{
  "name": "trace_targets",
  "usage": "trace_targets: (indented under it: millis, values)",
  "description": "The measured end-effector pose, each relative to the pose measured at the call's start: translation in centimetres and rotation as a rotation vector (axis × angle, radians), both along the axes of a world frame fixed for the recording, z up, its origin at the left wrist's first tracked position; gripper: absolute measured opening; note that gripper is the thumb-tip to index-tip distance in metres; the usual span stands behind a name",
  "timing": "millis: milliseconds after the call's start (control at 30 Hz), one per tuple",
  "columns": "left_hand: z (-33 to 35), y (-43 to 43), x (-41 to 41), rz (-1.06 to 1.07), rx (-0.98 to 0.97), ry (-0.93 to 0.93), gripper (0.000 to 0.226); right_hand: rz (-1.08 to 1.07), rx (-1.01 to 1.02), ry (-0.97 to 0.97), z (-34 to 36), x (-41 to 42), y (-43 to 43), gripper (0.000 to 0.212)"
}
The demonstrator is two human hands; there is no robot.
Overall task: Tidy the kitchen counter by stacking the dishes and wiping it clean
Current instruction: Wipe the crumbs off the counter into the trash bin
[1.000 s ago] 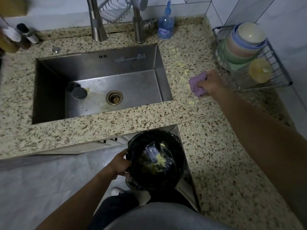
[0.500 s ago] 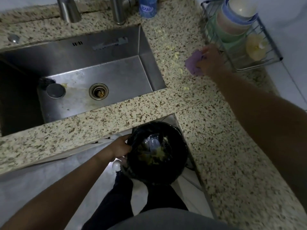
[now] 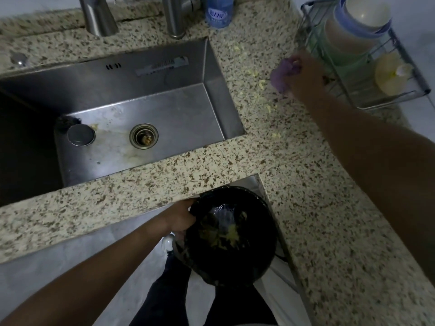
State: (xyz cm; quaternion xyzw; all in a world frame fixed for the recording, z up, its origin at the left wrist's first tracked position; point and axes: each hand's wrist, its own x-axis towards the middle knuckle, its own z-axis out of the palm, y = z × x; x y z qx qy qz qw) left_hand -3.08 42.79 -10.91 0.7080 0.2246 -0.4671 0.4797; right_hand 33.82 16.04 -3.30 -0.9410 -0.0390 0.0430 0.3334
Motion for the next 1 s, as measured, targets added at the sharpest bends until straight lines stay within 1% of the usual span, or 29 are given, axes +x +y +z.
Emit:
trace_targets:
  millis: [33,67,133,233,333,367,467,567,600,667,700,767,867,900,933,967,1000]
  values:
    - [0.1,0.0,0.0,0.016,-0.010,0.006,0.059,0.022,-0.028,-0.018,0.2,0.7,0.5,0.022]
    - [0.1,0.0,0.0,0.019,-0.012,0.004,0.059,0.046,-0.069,-0.048,0.1,1.7,0.8,0.020]
    - [0.4,-0.2,0.1,0.020,-0.017,0.009,0.059,0.090,-0.141,-0.085,-0.5,2.8,1.9,0.027]
    - [0.1,-0.1,0.1,0.017,-0.011,0.025,0.062,0.161,-0.171,-0.129,-0.6,4.7,4.1,0.032]
    - [-0.5,0.1,0.1,0.000,0.002,0.045,0.063,0.264,-0.155,-0.164,-1.5,6.9,5.9,0.038]
    - [-0.6,0.2,0.0,-0.001,0.005,0.054,0.064,0.256,-0.164,-0.164,-1.4,7.1,6.6,0.038]
    - [-1.0,0.2,-0.2,0.013,0.005,0.049,0.064,0.248,-0.154,-0.247,-2.5,8.6,7.6,0.030]
    - [-1.0,0.0,-0.1,0.013,0.007,0.044,0.066,0.306,-0.199,-0.321,-2.9,9.5,8.8,0.010]
    - [-1.0,0.0,-0.2,0.013,0.011,0.045,0.067,0.321,-0.211,-0.345,-3.2,10.4,9.1,0.007]
    - [-0.9,-0.1,-0.3,0.027,0.009,0.050,0.071,0.306,-0.243,-0.404,-4.3,12.3,9.8,0.022]
    - [-0.7,-0.1,-0.4,0.023,0.018,0.051,0.070,0.306,-0.272,-0.420,-4.8,13.1,10.1,0.027]
    - [-0.4,-0.2,-0.2,-0.007,0.037,0.041,0.067,0.266,-0.309,-0.400,-5.2,14.0,11.1,0.029]
    - [-0.2,-0.4,0.0,-0.042,0.072,0.022,0.065,0.166,-0.260,-0.326,-5.5,15.0,11.8,0.025]
    - [-0.3,-0.4,0.0,-0.052,0.083,0.018,0.065,0.185,-0.253,-0.296,-5.6,15.3,11.9,0.019]
    - [-0.3,-0.4,-0.1,-0.050,0.084,0.016,0.065,0.214,-0.239,-0.220,-5.7,15.3,12.0,0.010]
    - [-0.2,-0.5,0.0,-0.055,0.090,0.014,0.065,0.237,-0.228,-0.170,-5.9,15.6,12.1,0.007]
    - [0.0,-0.5,0.0,-0.067,0.094,0.002,0.064,0.230,-0.209,-0.140,-5.8,16.1,12.1,0.009]
